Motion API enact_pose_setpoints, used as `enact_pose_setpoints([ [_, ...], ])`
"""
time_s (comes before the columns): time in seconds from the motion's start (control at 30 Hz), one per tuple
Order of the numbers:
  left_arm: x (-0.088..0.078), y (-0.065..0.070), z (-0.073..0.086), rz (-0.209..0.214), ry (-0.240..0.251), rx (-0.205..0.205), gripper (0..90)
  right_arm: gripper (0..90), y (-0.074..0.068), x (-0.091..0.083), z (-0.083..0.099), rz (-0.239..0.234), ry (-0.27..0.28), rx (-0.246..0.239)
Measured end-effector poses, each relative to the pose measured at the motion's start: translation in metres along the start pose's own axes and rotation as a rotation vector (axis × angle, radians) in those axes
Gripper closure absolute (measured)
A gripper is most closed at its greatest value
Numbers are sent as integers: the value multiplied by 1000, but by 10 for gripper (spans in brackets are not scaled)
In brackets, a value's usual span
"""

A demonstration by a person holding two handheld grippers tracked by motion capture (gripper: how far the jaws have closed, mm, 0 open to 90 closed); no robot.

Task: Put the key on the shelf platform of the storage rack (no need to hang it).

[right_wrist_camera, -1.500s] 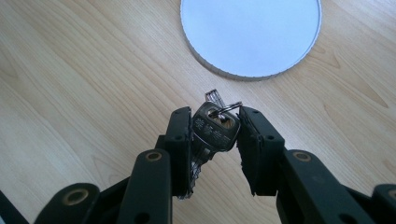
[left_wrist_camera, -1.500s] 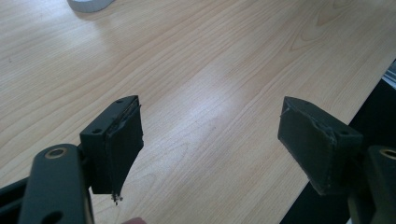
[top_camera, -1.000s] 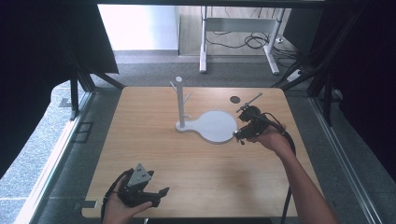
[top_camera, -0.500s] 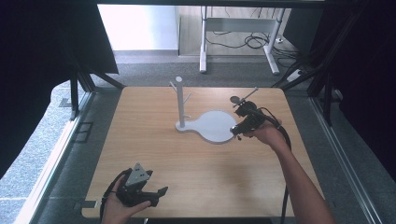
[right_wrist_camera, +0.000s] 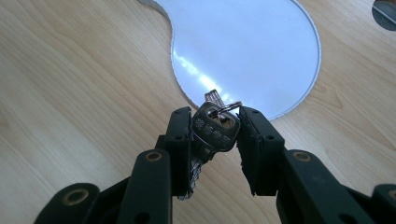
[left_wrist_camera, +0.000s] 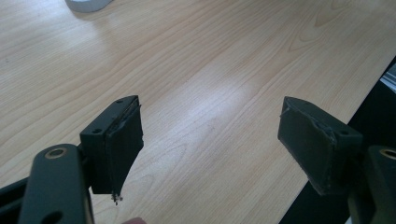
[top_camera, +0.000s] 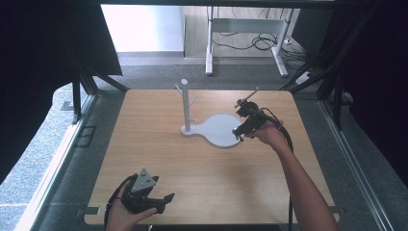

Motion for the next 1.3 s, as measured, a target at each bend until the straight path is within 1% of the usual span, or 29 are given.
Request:
enact_pose_setpoints([
  [0.13,1,1,0,3,-4,2,225,665,-1,7,-6,0,-3,-7],
  [0.2,1,1,0,3,0,1,225,666,-1,9,-9,3,-6,-2],
  [0.43,-1,-3,2,0,2,-7,225,665,-5,19,-19,-4,-8,-5],
  [0.57,-1,-4,3,1,2,-8,225,666,-7,28,-22,-10,-18,-8],
  [0.63,-3,-6,3,-3,9,-14,225,665,-8,32,-23,-2,-18,-10],
  [0.73,-5,-8,4,-7,10,-18,225,665,-9,37,-26,-7,-16,-4],
  [0.8,-5,-8,4,-7,12,-17,225,665,-8,42,-28,-9,-15,-3],
  [0.87,-5,-8,3,-7,12,-16,225,666,-8,44,-29,-8,-17,1],
  [1.0,-4,-8,3,-5,14,-15,226,665,-10,51,-32,9,-23,-6],
  [1.3,-4,-8,3,-5,13,-15,226,665,-12,68,-41,1,-25,3],
])
Point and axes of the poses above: each handheld gripper's, and its own axes: x roughly forward along the jaws, z roughly out of its underside, y roughly to its right, the point moved 7 cm from there along x, roughly forward along the jaws, and after that the axes turned 14 degrees about z, right-handed, at the moved point
